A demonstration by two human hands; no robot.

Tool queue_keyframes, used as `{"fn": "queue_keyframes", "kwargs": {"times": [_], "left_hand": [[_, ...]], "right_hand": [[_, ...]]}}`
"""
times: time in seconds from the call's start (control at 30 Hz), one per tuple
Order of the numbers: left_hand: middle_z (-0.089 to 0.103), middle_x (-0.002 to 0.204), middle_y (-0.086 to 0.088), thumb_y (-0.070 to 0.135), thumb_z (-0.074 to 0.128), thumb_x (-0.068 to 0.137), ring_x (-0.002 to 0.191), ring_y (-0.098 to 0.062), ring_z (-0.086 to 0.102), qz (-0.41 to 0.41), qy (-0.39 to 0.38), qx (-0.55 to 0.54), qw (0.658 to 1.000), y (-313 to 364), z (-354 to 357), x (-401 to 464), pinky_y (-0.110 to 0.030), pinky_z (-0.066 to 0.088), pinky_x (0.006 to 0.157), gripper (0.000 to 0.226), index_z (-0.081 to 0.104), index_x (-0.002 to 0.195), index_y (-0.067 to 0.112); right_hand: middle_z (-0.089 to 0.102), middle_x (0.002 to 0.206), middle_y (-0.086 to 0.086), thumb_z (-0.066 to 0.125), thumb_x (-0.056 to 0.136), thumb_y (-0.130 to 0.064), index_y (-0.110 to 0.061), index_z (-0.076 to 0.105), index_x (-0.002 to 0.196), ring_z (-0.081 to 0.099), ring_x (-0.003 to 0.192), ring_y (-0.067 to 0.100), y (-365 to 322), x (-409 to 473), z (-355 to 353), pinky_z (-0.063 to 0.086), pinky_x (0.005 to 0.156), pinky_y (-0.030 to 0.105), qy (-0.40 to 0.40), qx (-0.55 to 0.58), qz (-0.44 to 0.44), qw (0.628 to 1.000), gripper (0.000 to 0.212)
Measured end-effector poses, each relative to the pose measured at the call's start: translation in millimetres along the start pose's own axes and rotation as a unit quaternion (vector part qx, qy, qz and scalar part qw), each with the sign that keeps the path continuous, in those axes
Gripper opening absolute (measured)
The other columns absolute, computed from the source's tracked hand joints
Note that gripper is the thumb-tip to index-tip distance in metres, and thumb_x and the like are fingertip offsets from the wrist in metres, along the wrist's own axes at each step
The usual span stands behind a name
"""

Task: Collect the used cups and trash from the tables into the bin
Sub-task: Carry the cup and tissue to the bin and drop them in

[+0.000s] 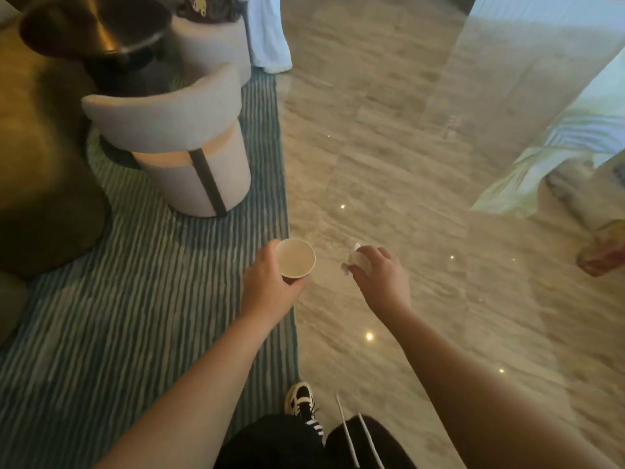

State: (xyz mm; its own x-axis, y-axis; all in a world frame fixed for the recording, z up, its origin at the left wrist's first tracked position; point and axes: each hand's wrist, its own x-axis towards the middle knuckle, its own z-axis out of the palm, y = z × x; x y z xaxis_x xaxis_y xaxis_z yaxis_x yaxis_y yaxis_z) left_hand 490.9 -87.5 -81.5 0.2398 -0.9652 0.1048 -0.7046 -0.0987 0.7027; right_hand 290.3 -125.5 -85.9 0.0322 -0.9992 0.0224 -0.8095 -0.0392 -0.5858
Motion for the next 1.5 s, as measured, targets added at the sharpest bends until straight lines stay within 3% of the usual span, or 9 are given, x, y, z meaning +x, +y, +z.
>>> {"fn": "queue_keyframes", "kwargs": {"times": [0.3, 0.43, 0.63, 0.77, 1.07, 1.3, 1.5], "left_hand": [[0.054, 0.121, -0.005, 0.041, 0.081, 0.067, 0.103, -0.025, 0.054, -0.024, 0.026, 0.006, 0.999, 29, 74, 207, -0.037, 0.049, 0.080, 0.075, 0.041, 0.125, 0.017], [0.055, 0.119, -0.007, 0.039, 0.082, 0.065, 0.102, -0.026, 0.054, -0.027, 0.056, 0.011, 0.998, 46, 122, 317, -0.033, 0.040, 0.080, 0.075, 0.044, 0.124, 0.012], [0.055, 0.115, -0.009, 0.038, 0.083, 0.065, 0.099, -0.028, 0.055, -0.088, 0.095, -0.001, 0.992, 76, 170, 470, -0.038, 0.049, 0.075, 0.074, 0.045, 0.123, 0.012], [0.055, 0.115, -0.009, 0.037, 0.082, 0.067, 0.099, -0.026, 0.054, -0.114, 0.124, 0.001, 0.986, 86, 183, 553, -0.035, 0.046, 0.076, 0.073, 0.043, 0.124, 0.012], [0.055, 0.120, -0.008, 0.040, 0.081, 0.067, 0.105, -0.025, 0.053, -0.174, 0.183, -0.003, 0.968, 55, 188, 721, -0.048, 0.048, 0.087, 0.077, 0.041, 0.127, 0.014], [0.053, 0.118, -0.001, 0.046, 0.079, 0.068, 0.104, -0.021, 0.053, -0.201, 0.243, -0.025, 0.949, -19, 167, 875, -0.034, 0.048, 0.079, 0.076, 0.037, 0.126, 0.023], [0.053, 0.117, -0.001, 0.046, 0.080, 0.065, 0.103, -0.021, 0.052, -0.244, 0.285, -0.024, 0.927, -63, 127, 989, -0.031, 0.043, 0.079, 0.077, 0.037, 0.125, 0.024]], "right_hand": [[0.061, 0.103, 0.002, 0.066, 0.085, -0.025, -0.017, 0.062, 0.112, 0.054, 0.097, 0.025, 35, 223, -5, 0.035, 0.071, 0.028, 0.000, 0.034, 0.012, 0.999, 0.028], [0.060, 0.104, 0.002, 0.065, 0.086, -0.028, -0.018, 0.062, 0.113, 0.055, 0.097, 0.025, 58, 352, -7, 0.037, 0.070, 0.028, -0.019, 0.041, -0.012, 0.999, 0.029], [0.061, 0.111, 0.003, 0.064, 0.086, -0.028, -0.018, 0.061, 0.118, 0.056, 0.102, 0.025, 73, 542, -25, 0.044, 0.074, 0.031, -0.059, 0.022, -0.064, 0.996, 0.034], [0.061, 0.109, 0.002, 0.065, 0.086, -0.027, -0.018, 0.061, 0.117, 0.056, 0.101, 0.025, 66, 639, -24, 0.039, 0.072, 0.027, -0.072, 0.024, -0.089, 0.993, 0.033], [0.060, 0.115, 0.004, 0.064, 0.087, -0.028, -0.019, 0.059, 0.120, 0.056, 0.103, 0.026, 12, 831, 30, 0.040, 0.076, 0.027, -0.116, 0.012, -0.177, 0.977, 0.035], [0.060, 0.110, 0.001, 0.065, 0.087, -0.031, -0.022, 0.059, 0.116, 0.052, 0.103, 0.022, -69, 1003, 101, 0.037, 0.077, 0.027, -0.173, -0.005, -0.249, 0.953, 0.031], [0.059, 0.103, -0.001, 0.067, 0.084, -0.029, -0.024, 0.060, 0.112, 0.052, 0.099, 0.021, -156, 1127, 150, 0.033, 0.077, 0.026, -0.215, 0.006, -0.281, 0.935, 0.028]]}}
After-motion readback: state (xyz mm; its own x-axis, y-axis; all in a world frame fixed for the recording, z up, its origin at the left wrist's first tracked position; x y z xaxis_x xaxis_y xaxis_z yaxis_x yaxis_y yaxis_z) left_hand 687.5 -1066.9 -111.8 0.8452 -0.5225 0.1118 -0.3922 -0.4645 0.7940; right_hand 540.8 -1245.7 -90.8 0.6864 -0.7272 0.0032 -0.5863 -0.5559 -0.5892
